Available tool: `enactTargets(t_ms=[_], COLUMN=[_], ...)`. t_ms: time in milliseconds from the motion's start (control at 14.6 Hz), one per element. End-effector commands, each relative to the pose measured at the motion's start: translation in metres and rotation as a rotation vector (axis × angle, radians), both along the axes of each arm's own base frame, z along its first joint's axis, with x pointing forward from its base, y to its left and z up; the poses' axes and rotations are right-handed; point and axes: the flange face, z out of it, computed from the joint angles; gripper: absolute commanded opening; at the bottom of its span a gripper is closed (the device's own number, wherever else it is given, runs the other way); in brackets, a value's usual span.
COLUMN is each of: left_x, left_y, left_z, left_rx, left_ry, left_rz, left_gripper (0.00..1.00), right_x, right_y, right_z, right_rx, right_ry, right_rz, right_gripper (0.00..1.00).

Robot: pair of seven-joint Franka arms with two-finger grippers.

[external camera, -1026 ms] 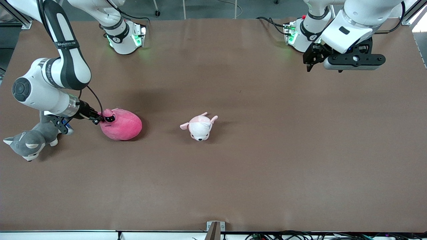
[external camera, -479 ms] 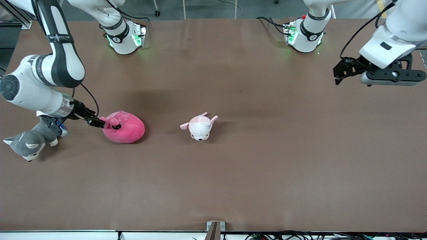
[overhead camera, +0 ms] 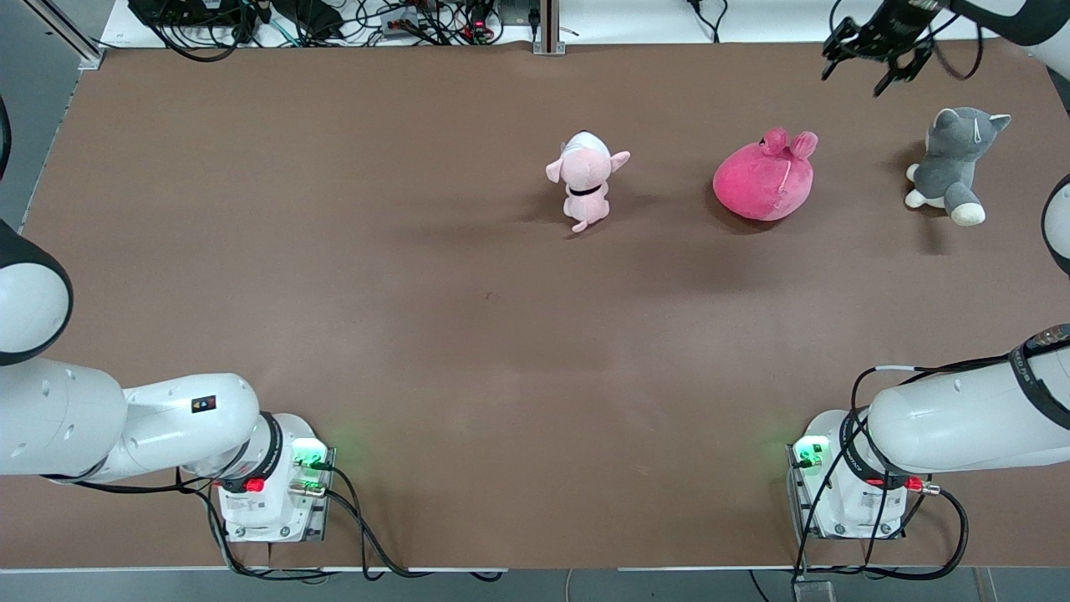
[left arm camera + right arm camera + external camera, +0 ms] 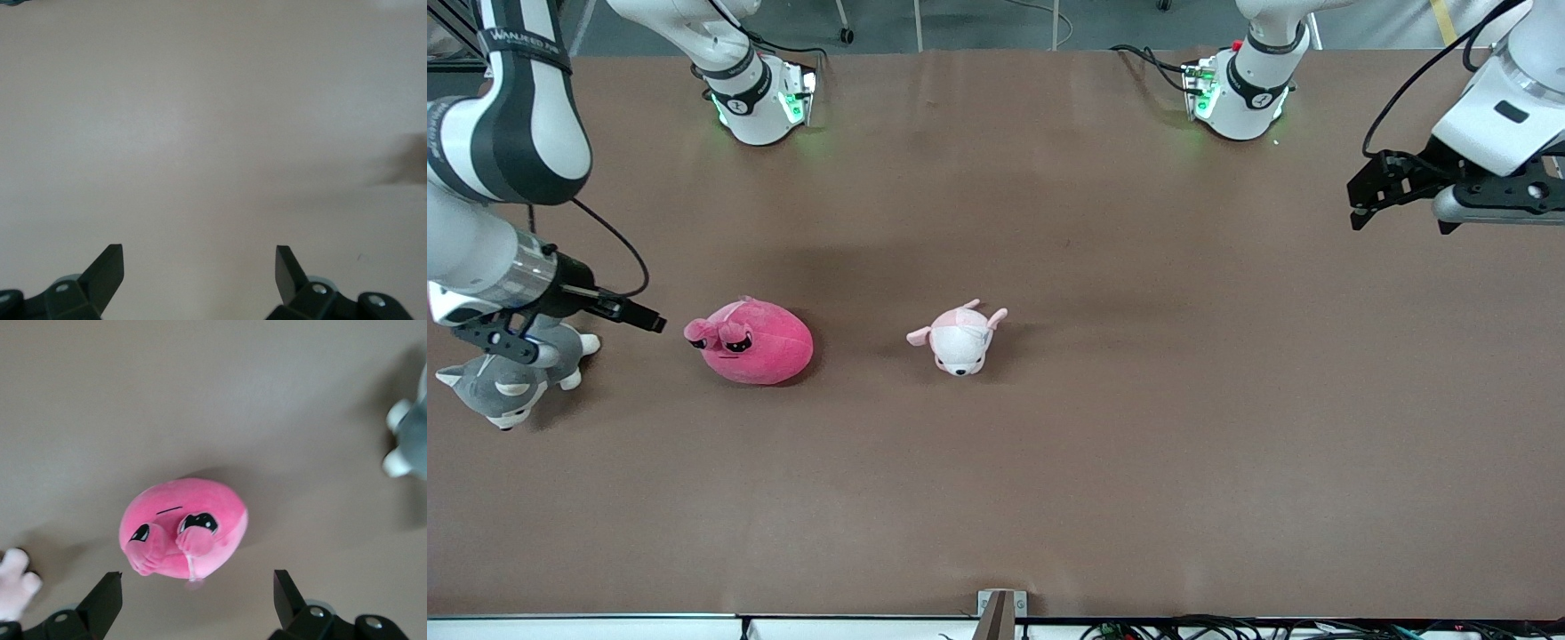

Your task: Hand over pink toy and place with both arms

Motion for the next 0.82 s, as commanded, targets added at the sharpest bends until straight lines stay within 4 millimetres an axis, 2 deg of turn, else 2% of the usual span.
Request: enactTargets(t_ms=[0, 274, 479, 752], left_x=[0.006, 0.010, 0.010, 0.010], left_y=[0.004, 0.012, 0.013, 0.013], left_z=[0.003, 0.007, 0.006, 0.003], left_rx=[-0.001, -0.009, -0.006, -0.008], left_ry=[-0.001, -0.005, -0.001, 0.015], left_rz=[0.013, 0.022, 0.024, 0.022], left_gripper=[1.00, 1.00, 1.00, 1.00], right_x=[0.006, 0.004, 0.003, 0.002], right_y=[-0.011, -0.030, -0.042, -0.046], right_z=[0.033, 0.069, 0.079, 0.109], right_rx=[-0.050, -0.081, -0.080, -0.088], right_ry=[-0.028, -0.024, -0.026, -0.053], right_rz=[0.170, 0.291, 0.273, 0.262], right_gripper=[1.00, 1.00, 1.00, 1.00])
